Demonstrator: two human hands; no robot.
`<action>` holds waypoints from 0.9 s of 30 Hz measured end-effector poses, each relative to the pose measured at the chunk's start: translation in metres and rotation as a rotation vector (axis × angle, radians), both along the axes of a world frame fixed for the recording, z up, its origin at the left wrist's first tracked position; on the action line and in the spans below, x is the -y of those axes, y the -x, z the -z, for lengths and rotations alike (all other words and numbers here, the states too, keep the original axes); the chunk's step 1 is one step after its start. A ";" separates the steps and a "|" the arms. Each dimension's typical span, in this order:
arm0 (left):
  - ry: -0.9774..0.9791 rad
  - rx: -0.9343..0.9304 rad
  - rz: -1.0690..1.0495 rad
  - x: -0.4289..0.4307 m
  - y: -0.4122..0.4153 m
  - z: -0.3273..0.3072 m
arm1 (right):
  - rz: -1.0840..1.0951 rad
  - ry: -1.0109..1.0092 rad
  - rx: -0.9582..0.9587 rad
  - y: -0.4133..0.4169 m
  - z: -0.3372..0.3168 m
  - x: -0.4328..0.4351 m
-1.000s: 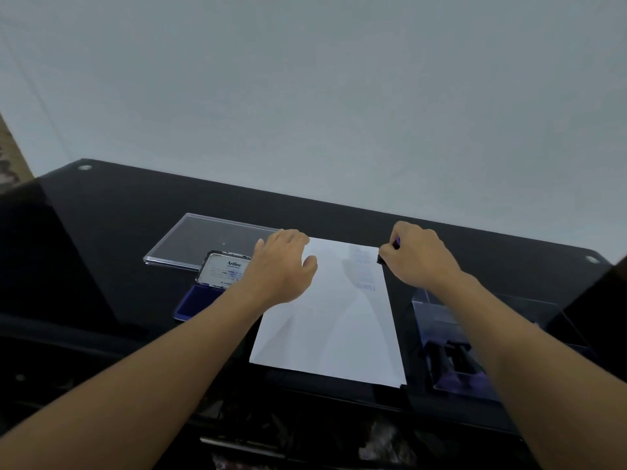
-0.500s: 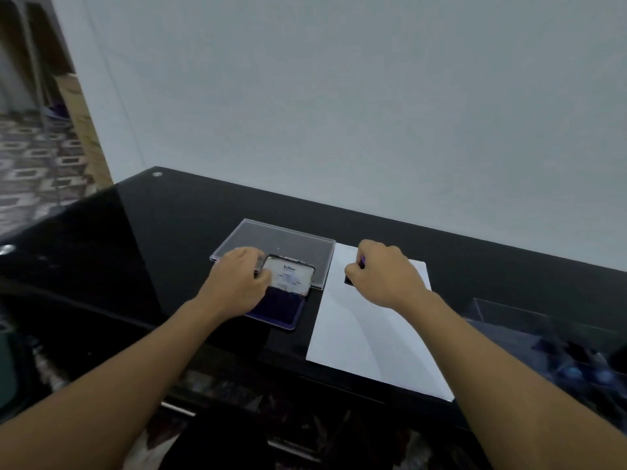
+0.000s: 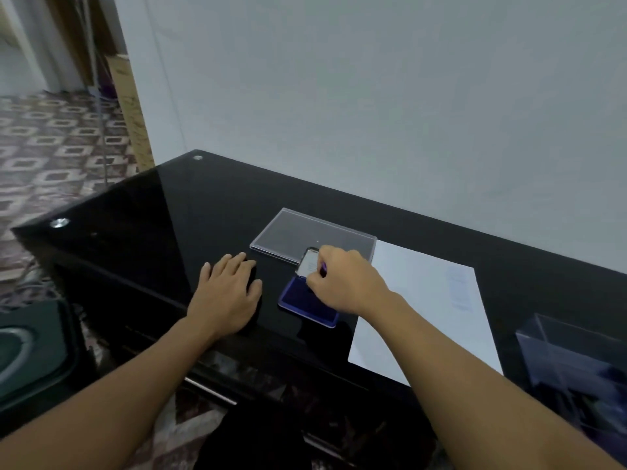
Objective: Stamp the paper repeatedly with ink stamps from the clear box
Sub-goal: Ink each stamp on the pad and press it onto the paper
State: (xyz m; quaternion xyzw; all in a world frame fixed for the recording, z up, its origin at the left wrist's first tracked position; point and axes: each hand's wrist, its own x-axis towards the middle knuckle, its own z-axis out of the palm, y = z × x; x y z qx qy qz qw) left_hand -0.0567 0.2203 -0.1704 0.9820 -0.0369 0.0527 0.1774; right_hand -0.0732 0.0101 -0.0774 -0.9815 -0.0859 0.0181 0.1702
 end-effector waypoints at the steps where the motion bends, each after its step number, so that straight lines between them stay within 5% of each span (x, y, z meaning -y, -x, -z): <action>1: 0.000 0.015 -0.006 0.001 0.001 0.001 | -0.009 0.004 0.002 -0.001 0.000 -0.003; 27: -0.029 0.106 -0.048 0.002 0.000 0.004 | 0.014 0.071 0.112 -0.014 0.037 -0.032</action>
